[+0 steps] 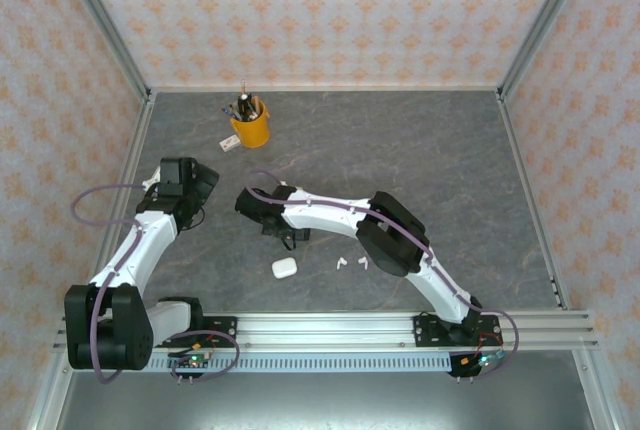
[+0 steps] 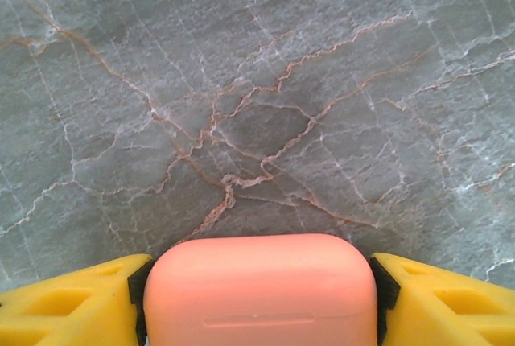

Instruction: Insert the wireless bluetooth earbuds into the charging case

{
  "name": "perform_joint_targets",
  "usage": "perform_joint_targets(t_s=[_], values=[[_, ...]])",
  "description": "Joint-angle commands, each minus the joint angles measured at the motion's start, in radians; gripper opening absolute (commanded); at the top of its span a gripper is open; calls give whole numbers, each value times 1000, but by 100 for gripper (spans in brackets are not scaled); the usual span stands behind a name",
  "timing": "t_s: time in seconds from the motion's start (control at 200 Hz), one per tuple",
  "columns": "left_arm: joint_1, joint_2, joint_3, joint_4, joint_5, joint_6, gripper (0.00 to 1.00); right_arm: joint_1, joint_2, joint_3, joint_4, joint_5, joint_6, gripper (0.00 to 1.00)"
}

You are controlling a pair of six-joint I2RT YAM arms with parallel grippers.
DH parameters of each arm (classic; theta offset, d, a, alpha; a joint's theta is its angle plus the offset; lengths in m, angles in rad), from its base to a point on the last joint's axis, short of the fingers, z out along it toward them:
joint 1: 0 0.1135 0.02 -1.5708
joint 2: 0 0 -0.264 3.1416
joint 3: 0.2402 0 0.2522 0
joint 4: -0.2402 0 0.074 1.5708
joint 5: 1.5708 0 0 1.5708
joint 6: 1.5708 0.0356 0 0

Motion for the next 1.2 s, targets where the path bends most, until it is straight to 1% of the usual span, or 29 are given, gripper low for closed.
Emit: perform_joint_targets(t_s=[0.0,0.145,0.255,0.485,0.806,0.891,1.011,1.196], values=[[12,2,-18,30,2,3,100,22,55,23,-89,4,17,68],[12,10,-18,46,16,23,100,22,65,53,-103,17,-3,61],[12,22,-15,51,31,37,100,11,58,65,-107,26,-11,59],[10,48,-12,91,96,80,100,-47,-9,31,-61,28,-39,58],[2,109,-8,169,194,133,100,-167,-92,-43,29,-8,-75,57],[-13,125,-9,190,212,140,100,-198,-103,-55,49,-22,-85,57],[-63,152,-18,242,223,140,100,-240,-116,-66,74,-48,-91,57],[-133,184,-66,376,243,131,100,-298,-145,-75,102,-87,-96,57]])
